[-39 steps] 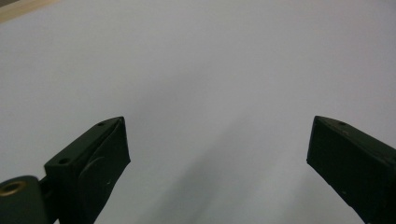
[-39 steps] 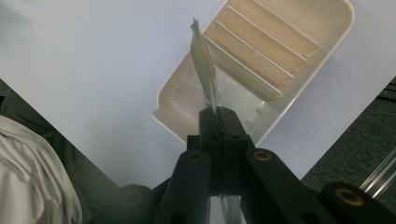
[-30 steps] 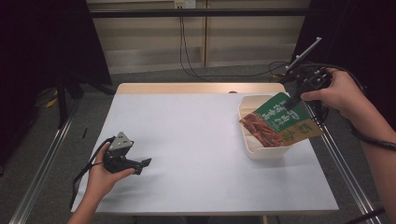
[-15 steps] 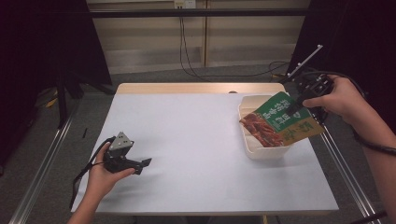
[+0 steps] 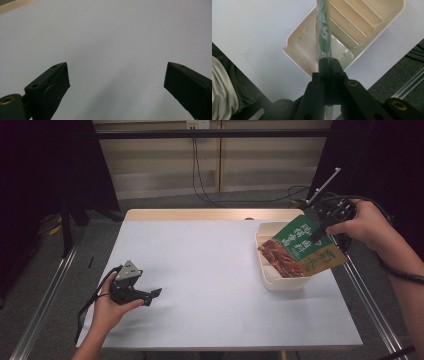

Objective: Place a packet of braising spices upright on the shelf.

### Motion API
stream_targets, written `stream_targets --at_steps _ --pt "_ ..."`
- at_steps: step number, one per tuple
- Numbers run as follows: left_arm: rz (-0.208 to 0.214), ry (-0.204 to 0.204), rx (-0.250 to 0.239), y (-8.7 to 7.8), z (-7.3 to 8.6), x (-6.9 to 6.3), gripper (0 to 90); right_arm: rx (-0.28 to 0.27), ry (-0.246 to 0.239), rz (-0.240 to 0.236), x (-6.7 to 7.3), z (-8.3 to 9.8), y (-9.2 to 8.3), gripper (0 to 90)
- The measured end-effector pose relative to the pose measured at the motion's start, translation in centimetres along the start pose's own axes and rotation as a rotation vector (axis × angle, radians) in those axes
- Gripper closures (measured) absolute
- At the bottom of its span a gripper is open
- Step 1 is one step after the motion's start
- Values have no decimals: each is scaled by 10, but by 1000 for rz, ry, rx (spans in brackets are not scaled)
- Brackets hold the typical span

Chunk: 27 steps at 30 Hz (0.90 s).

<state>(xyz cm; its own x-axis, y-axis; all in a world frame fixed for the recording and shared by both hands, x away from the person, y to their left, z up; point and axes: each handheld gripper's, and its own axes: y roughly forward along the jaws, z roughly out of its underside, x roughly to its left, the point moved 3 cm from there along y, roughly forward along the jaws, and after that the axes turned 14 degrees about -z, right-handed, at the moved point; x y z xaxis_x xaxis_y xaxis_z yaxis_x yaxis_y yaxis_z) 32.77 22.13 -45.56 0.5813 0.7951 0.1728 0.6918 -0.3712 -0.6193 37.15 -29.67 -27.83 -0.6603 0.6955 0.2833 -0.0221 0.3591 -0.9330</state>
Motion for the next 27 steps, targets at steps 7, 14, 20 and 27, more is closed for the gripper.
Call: stream_targets --at_steps 7,14,20,27 --pt "-6 17 1 -1 0 1 59 61 -21 27 6 -13 -9 900" --pt "-4 4 -4 -1 0 1 59 111 -24 12 9 -23 -4 900" --pt "-5 11 2 -1 0 2 60 112 -18 5 7 -26 -1 900" --pt "-1 11 1 0 0 0 61 109 -13 6 5 -25 0 900"
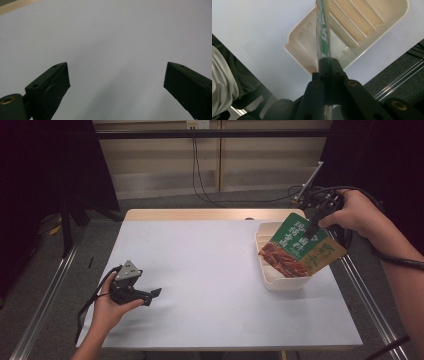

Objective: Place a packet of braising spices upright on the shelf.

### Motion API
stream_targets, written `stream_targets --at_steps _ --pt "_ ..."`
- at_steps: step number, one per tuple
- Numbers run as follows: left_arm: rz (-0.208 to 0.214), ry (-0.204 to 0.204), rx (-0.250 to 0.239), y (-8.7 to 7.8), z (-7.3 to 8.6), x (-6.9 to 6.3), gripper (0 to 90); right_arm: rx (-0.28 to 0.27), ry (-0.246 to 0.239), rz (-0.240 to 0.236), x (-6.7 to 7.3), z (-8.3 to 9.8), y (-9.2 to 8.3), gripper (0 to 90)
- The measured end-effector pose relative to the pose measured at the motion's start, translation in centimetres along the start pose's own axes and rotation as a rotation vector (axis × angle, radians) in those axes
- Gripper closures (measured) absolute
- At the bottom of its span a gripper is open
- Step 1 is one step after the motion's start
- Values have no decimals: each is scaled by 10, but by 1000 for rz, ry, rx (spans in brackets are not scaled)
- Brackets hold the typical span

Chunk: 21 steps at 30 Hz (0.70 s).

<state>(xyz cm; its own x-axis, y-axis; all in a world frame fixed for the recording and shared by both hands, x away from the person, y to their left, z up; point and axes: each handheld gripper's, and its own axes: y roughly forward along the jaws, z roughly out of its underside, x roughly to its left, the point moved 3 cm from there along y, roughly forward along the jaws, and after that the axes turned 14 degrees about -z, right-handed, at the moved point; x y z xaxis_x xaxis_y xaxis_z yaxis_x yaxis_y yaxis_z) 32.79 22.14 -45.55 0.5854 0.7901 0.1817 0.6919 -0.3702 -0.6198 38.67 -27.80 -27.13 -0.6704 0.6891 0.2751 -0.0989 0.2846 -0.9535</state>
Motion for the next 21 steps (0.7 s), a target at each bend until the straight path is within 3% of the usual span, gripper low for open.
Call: stream_targets --at_steps 11,17,21 --pt "-2 1 -13 1 -1 -1 63 -63 10 -25 -5 23 5 847" --pt "-8 2 -11 0 -2 -2 63 -55 19 -12 -10 37 10 817" --pt "-10 6 -13 0 -2 -2 63 -53 31 -11 -13 43 10 900"
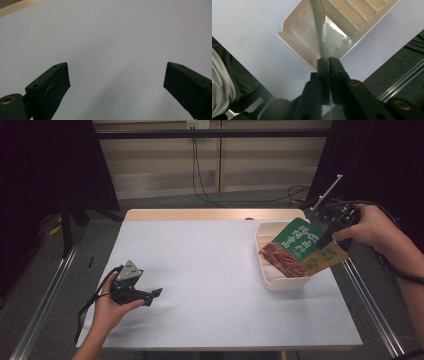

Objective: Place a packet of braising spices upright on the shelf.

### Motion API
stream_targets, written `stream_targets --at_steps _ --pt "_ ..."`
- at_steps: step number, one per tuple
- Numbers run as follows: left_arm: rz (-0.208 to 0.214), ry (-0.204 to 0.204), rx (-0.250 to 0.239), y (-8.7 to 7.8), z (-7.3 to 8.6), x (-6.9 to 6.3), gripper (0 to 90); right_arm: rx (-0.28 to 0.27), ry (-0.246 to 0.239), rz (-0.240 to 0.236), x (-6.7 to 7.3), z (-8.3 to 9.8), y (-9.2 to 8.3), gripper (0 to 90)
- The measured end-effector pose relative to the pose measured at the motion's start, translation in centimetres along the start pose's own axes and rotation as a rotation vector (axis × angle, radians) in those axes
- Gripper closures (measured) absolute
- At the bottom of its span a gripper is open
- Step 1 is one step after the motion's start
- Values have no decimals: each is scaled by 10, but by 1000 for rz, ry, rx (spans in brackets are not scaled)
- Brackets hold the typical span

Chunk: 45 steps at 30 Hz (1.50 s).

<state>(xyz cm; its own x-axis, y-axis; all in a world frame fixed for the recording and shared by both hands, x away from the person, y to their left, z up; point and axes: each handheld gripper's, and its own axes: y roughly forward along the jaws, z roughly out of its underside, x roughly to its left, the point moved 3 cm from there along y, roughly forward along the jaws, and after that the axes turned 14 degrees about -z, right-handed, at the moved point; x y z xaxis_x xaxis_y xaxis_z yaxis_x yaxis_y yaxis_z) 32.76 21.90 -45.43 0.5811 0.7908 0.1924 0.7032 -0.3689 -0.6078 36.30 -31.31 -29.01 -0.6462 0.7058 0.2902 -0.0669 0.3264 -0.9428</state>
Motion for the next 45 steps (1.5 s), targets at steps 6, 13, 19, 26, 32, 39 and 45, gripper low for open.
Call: stream_targets --at_steps 6,13,19,26,32,39,45 --pt "-2 -1 -2 0 0 0 65 35 -23 16 6 -7 -7 900" --pt "4 -2 0 -2 -1 2 66 72 -41 35 13 -23 -22 900" --pt "4 -15 -3 -2 -1 2 65 112 -46 20 16 -35 -19 900" --pt "8 -17 -3 -2 -1 3 65 126 -41 9 13 -43 -8 900" --pt "15 -12 5 -1 -1 4 62 118 -45 5 7 -47 2 900" --pt "17 -11 5 0 -1 4 61 63 -13 -1 9 -49 -4 787" --pt "17 -13 -5 -1 -2 4 61 38 -16 17 15 -52 -11 606"
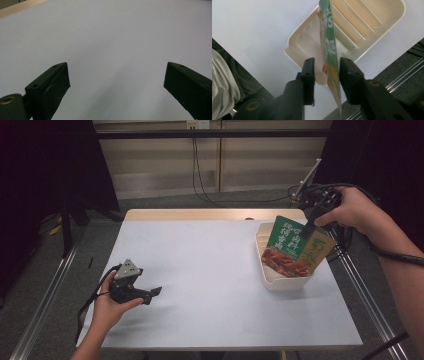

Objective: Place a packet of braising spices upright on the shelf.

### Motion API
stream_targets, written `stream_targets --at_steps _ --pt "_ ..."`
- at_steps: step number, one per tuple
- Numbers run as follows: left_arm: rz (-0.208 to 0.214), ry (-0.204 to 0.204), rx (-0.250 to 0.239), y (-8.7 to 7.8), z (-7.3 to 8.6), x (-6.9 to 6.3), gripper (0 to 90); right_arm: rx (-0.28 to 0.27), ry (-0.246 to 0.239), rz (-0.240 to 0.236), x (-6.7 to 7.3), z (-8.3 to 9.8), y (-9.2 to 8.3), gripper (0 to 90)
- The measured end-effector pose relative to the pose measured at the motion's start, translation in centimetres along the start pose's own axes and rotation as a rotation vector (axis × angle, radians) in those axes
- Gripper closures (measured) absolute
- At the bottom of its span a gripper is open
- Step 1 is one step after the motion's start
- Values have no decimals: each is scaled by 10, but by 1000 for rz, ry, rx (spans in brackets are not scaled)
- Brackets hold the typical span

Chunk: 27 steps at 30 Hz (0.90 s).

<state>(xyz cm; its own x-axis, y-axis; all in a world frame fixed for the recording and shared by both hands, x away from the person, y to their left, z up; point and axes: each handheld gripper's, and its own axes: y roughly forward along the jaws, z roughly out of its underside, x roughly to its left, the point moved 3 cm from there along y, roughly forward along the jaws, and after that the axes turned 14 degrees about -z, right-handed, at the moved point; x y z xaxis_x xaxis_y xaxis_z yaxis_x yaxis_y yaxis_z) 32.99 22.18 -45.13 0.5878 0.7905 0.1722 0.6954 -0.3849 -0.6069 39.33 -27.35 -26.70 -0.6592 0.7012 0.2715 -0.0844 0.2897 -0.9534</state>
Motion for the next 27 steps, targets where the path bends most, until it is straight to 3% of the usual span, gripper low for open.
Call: stream_targets --at_steps 2,8,13,18,27 --pt "4 -10 -12 1 -1 0 60 -5 -4 6 2 0 -2 565" --pt "6 13 4 1 0 -1 60 -37 -13 11 11 -1 -14 486" --pt "20 -22 -14 1 -1 -2 60 -48 -13 16 21 -5 -21 435" --pt "16 -2 -2 -2 -1 0 59 -51 -37 20 30 -12 -28 403" --pt "22 -14 -9 -3 -1 0 59 -48 -101 6 47 -29 -13 327"
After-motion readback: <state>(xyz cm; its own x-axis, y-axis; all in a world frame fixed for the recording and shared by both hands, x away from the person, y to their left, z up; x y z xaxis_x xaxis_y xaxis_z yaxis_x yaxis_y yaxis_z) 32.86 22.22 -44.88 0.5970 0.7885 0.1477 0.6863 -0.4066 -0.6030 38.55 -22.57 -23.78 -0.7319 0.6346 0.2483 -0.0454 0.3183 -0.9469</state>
